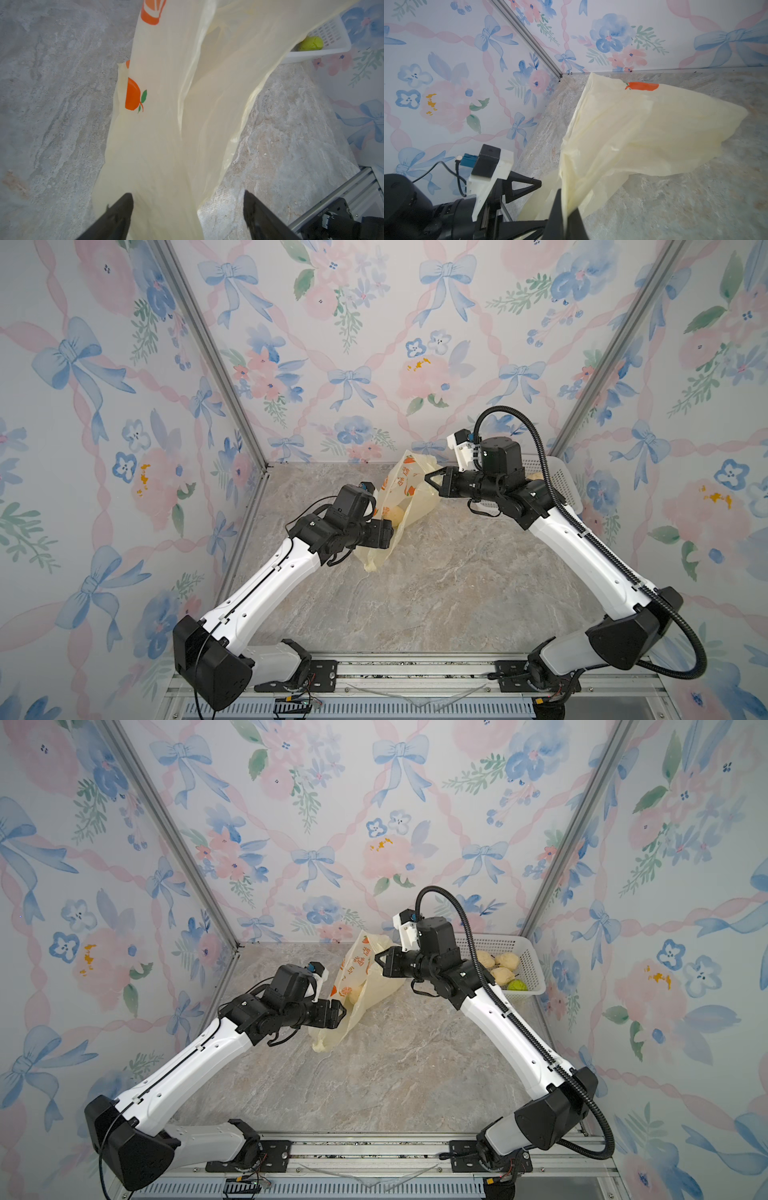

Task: Place the pears into plastic bags & tie knots
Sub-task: Adjust the plastic bag at the center of the board.

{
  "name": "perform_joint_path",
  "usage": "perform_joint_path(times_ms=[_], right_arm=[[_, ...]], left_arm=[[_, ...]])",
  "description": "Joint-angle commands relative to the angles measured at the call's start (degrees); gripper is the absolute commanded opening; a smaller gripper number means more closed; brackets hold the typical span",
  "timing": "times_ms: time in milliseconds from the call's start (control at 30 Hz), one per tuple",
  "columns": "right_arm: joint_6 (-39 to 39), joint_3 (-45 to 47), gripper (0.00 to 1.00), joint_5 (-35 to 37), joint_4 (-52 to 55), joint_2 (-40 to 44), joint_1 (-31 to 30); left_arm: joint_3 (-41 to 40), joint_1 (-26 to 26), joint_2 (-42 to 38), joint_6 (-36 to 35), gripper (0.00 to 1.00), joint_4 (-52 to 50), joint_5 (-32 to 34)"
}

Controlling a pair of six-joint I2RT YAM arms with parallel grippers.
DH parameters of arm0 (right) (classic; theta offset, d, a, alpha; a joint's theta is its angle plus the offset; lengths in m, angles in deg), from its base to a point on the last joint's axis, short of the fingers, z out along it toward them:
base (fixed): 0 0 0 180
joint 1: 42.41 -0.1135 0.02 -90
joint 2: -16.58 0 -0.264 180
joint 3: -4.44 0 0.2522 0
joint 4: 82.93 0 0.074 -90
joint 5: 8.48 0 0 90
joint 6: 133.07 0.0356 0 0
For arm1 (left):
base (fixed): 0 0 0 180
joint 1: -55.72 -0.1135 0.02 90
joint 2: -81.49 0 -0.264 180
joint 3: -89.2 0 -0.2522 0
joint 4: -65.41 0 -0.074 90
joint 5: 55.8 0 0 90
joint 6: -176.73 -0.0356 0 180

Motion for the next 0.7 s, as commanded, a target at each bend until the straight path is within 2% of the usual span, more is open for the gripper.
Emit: perform_joint_path(times_ms=[0, 67, 167, 500, 600, 633, 667], right_arm=[[0.27, -1.45, 0.00, -1.51, 0.25, -0.66, 0.53], [0.12, -1.95, 0.00, -1.58, 0.54, -0.80, 0.59], [-0.42, -2.76, 0.00, -1.50, 1.42, -1.02, 0.61], [0.55, -3.79, 0.00, -1.64, 0.32, -1.65, 0.59], [0.79, -3.88, 0.00, -1.84, -0.24, -1.81, 0.45], [0.80, -3.97, 0.00, -1.85, -0.32, -1.76, 0.36], [0.72, -3.97, 0.00, -1.72, -0.25, -1.67, 0.31]], left_arm=[[-2.77, 1.28, -2.72, 6.29, 0.86, -3.76, 9.35], [-3.92, 1.92, -3.63, 7.44, 0.86, -5.63, 10.85], [-5.65, 2.10, -5.82, 8.17, 0.87, -5.90, 8.47], [-12.22, 4.51, -12.15, 9.18, 0.87, -5.85, -10.42], [-12.69, 5.04, -11.88, 8.30, 0.68, -5.82, -12.22], [-12.76, 5.09, -11.62, 8.13, 0.59, -5.83, -12.05], [-12.86, 5.09, -11.38, 8.13, 0.46, -5.83, -11.91]])
